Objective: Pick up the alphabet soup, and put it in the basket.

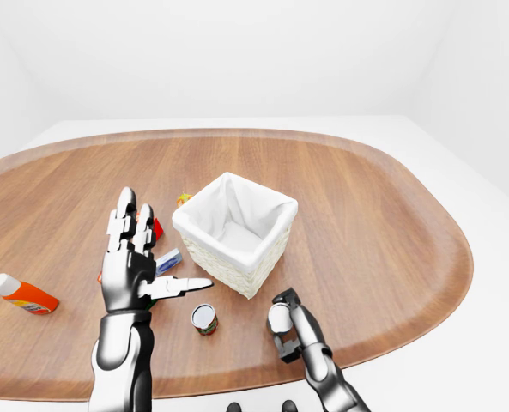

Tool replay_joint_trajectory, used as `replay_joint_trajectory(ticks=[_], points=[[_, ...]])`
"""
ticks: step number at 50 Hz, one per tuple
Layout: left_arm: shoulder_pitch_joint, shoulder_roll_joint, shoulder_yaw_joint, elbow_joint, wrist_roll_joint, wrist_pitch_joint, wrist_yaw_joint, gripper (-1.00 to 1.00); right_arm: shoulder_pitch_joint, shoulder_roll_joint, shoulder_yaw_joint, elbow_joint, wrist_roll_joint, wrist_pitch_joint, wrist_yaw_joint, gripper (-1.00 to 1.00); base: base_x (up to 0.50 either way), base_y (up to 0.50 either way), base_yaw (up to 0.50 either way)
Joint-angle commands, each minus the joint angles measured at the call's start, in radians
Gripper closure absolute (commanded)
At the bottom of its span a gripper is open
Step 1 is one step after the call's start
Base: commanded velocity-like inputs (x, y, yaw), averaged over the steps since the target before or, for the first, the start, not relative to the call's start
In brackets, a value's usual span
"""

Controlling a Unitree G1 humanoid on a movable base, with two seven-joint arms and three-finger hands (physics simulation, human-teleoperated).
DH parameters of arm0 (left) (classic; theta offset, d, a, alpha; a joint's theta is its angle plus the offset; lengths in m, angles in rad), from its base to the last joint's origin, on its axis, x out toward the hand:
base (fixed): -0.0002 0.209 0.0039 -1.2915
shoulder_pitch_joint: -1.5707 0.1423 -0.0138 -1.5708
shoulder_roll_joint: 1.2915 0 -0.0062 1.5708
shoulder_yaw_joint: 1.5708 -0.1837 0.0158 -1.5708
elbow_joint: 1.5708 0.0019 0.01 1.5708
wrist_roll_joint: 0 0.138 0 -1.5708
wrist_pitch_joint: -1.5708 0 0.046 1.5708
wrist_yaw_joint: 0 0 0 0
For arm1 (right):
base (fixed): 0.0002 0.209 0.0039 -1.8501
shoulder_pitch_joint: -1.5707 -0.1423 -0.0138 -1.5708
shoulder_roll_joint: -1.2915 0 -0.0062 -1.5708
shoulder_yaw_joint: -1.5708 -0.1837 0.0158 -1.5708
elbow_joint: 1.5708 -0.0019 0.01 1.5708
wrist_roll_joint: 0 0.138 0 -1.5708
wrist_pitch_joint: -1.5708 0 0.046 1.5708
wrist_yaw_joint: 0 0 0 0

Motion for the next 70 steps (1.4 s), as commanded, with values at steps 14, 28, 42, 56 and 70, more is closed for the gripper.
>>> replay_joint_trajectory(ticks=[14,28,42,56,70], points=[[-0.004,0.002,0.000,0.014,0.001,-0.008,0.000,-1.00,0.065,-0.018,-0.007,-0.139,0.056,0.000,0.063,1.00,0.00,0.00,0.00],[-0.006,0.003,0.002,0.011,-0.002,-0.003,0.002,-1.00,0.173,-0.063,-0.010,-0.446,0.144,0.000,0.124,1.00,0.00,0.00,0.00],[-0.001,0.001,0.001,0.005,-0.001,-0.002,0.002,-1.00,0.233,-0.095,-0.017,-0.627,0.174,0.000,0.125,1.00,0.00,0.00,0.00],[-0.005,0.003,0.001,0.017,0.001,-0.008,0.001,-1.00,0.299,-0.108,-0.043,-0.840,0.223,0.000,0.142,1.00,0.00,0.00,0.00],[-0.003,0.002,0.003,0.005,0.000,-0.001,0.001,-1.00,0.339,-0.118,-0.041,-0.988,0.298,0.000,0.109,1.00,0.00,0.00,0.00]])
